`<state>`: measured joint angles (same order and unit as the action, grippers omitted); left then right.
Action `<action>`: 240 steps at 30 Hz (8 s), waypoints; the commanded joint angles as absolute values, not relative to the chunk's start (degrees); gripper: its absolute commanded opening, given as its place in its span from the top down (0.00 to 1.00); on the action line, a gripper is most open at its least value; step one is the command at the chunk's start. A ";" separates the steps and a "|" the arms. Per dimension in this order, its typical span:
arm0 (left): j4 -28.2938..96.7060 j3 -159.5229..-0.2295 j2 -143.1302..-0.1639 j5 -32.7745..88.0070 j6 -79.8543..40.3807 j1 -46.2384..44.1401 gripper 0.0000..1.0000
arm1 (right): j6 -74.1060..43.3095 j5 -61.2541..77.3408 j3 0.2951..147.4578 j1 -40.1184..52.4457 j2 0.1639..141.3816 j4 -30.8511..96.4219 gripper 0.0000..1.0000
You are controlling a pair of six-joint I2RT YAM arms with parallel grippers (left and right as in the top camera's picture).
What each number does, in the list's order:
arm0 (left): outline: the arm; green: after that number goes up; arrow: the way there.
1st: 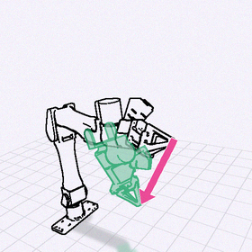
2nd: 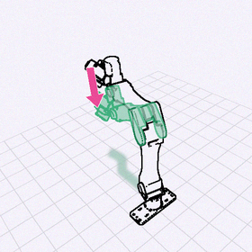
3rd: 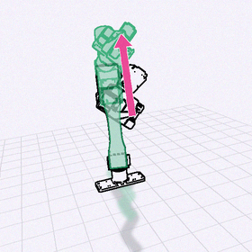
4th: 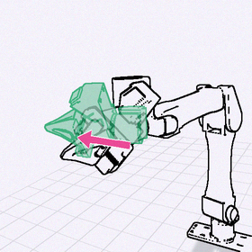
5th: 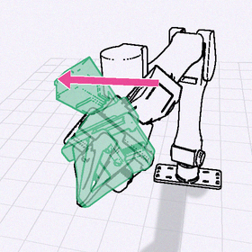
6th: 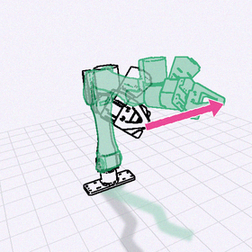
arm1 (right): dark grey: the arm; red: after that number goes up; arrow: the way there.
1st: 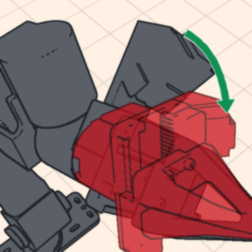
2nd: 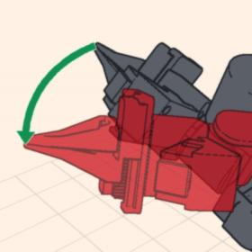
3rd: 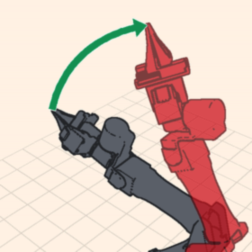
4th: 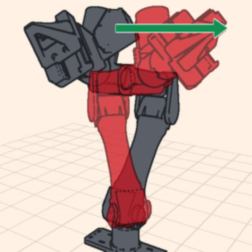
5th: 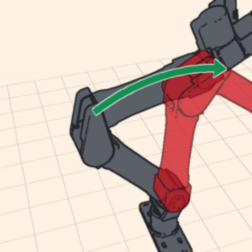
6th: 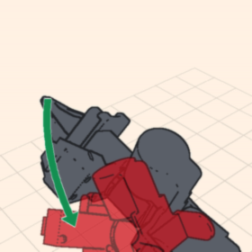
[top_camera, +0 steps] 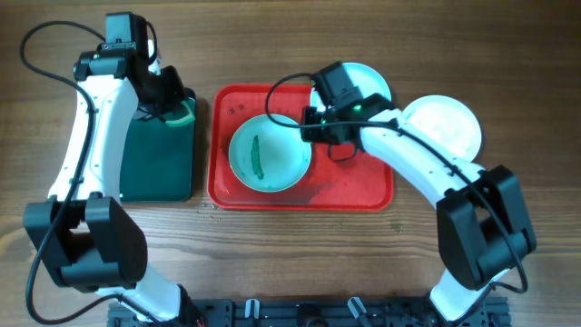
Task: Clean dirty plates on tray and stack at the side
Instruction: 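Scrub the held plate with the sponge in the left gripper, then lift the plate with the right gripper and stack it on the first plate, then drag the last plate to the tray center with the right gripper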
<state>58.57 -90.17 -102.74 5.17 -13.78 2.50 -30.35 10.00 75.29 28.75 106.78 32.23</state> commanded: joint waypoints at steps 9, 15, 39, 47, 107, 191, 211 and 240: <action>57.84 -90.00 -102.10 9.15 -12.45 -6.37 0.96 | -24.88 19.59 76.07 28.47 116.92 31.07 0.88; 57.82 -90.00 -106.32 9.17 -14.61 -7.07 0.96 | -29.63 19.59 76.07 29.17 119.72 30.46 0.96; 52.53 -77.06 -118.96 19.68 6.76 -15.92 0.96 | -30.00 19.42 76.07 29.17 119.72 29.89 0.96; 61.19 -77.10 -118.96 22.70 18.00 -15.97 0.96 | -30.04 19.42 76.07 29.17 119.72 29.71 0.96; 63.57 -77.08 -118.96 34.48 26.61 -16.01 0.96 | -28.88 19.88 76.07 29.17 119.70 29.21 0.96; 58.78 -93.76 -108.55 -4.91 -27.49 -9.52 0.96 | -28.12 -36.10 76.12 54.50 97.25 51.29 0.96; 59.35 -93.76 -108.55 -4.93 -27.46 -9.52 0.96 | -21.15 -6.33 75.13 -11.40 92.31 54.43 0.96; 58.94 -93.76 -108.55 -4.93 -27.46 -9.52 0.96 | -31.70 2.07 77.45 6.00 103.37 39.92 0.54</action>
<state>59.09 -93.23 -107.96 -5.43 -26.50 -9.58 -20.18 12.38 76.97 1.72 102.76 40.12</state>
